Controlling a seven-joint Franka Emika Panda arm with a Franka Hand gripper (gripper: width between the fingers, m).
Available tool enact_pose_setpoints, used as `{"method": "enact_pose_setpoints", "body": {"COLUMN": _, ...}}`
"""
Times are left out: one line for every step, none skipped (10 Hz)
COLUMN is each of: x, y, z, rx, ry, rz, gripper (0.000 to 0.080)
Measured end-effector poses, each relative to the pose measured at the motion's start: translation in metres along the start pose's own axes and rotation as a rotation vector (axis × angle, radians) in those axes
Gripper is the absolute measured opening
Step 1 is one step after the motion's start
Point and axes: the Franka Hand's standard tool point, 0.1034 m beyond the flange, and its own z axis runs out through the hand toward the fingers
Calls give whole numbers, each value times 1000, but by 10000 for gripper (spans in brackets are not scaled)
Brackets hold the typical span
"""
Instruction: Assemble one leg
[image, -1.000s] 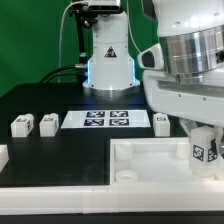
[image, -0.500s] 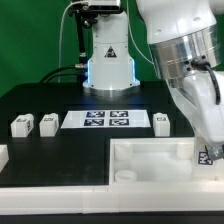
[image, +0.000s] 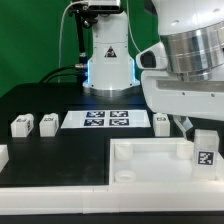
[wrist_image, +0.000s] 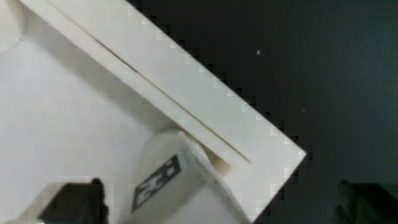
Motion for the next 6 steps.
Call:
{"method": "enact_pose_setpoints", "body": {"x": 1, "y": 1, "z": 0, "rx": -1, "ry": -1, "rz": -105, "gripper": 649}}
{"method": "enact_pose_setpoints", "body": {"x": 1, "y": 1, "z": 0, "rx": -1, "ry": -1, "rz": -157, "gripper": 649}}
{"method": "enact_pose_setpoints", "body": {"x": 2, "y": 4, "z": -1, "rx": -40, "ry": 12, "rz": -350, "gripper": 649}}
{"method": "enact_pose_setpoints", "body": {"x": 5, "y": 3, "z": -2, "rx": -74, "ry": 30, "rz": -523, "gripper": 649}}
{"method": "enact_pose_setpoints", "body": {"x": 8, "y": 6, "z": -1, "rx": -83, "ry": 27, "rz": -657, "gripper": 649}}
{"method": "enact_pose_setpoints", "body": {"x": 8, "y": 6, "z": -1, "rx": -82, "ry": 26, "rz": -630, "gripper": 649}}
